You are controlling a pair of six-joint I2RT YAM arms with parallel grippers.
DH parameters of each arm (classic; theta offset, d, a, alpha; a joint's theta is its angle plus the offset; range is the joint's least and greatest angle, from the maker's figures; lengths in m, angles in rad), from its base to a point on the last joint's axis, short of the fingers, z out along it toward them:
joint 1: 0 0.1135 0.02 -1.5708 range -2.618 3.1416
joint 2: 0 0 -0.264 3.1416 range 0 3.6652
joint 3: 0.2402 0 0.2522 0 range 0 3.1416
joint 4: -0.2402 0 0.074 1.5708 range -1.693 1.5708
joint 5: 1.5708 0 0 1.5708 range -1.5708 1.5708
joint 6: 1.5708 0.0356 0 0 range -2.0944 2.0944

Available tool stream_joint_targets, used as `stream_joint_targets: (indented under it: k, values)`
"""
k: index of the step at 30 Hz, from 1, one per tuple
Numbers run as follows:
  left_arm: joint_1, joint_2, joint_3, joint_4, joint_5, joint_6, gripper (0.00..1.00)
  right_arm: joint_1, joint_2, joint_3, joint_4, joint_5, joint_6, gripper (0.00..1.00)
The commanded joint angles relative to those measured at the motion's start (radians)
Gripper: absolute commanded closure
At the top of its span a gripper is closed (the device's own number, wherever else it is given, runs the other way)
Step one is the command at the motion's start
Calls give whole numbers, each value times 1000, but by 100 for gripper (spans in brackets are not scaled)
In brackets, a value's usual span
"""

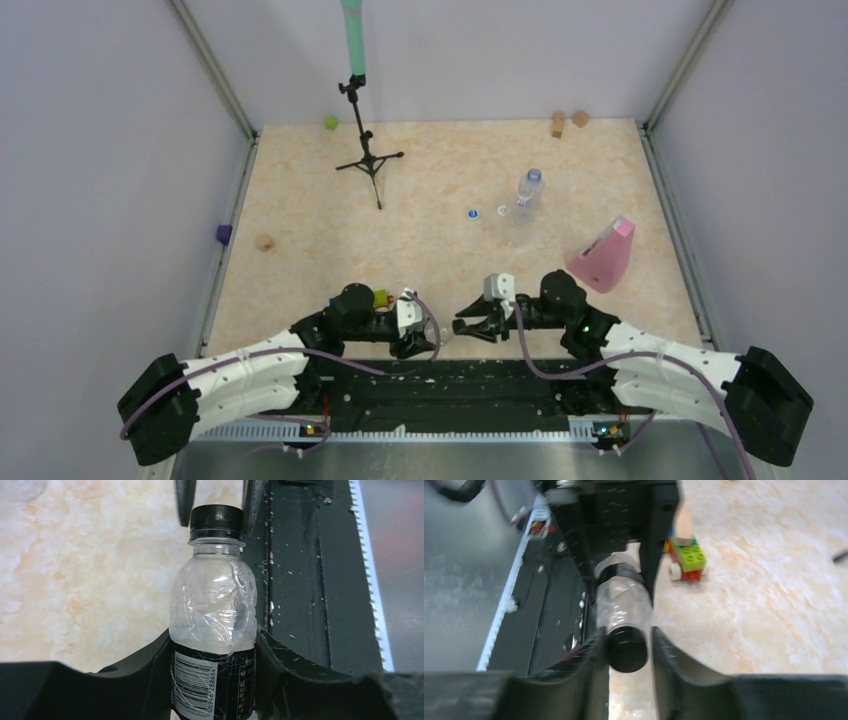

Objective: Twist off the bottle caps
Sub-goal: Unscrew the bottle cap from the plastic bottle.

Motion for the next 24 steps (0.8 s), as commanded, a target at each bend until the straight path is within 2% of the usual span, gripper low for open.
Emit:
stream_joint_targets:
  k: [1,4,5,8,13,18,24]
  values:
    - [-18,-12,20,75,59,12,100,2,-56,25,129,409,314,55]
    - [-18,-3,25,73,53,10,100,2,-92,72,-20,458,531,39]
    - [-18,0,26,73,52,8,100,1,-96,96,-84,443,576,37]
    - [-18,5,28,75,48,5,100,0,-84,157,-249,389,676,34]
    - [-18,1,27,80,36,-1,100,0,-18,219,-409,353,777,32]
    - [-18,-17,20,78,21,-6,100,1,17,188,-327,229,865,33]
    - [-18,-31,17,71,12,-7,100,-1,5,161,-311,232,886,41]
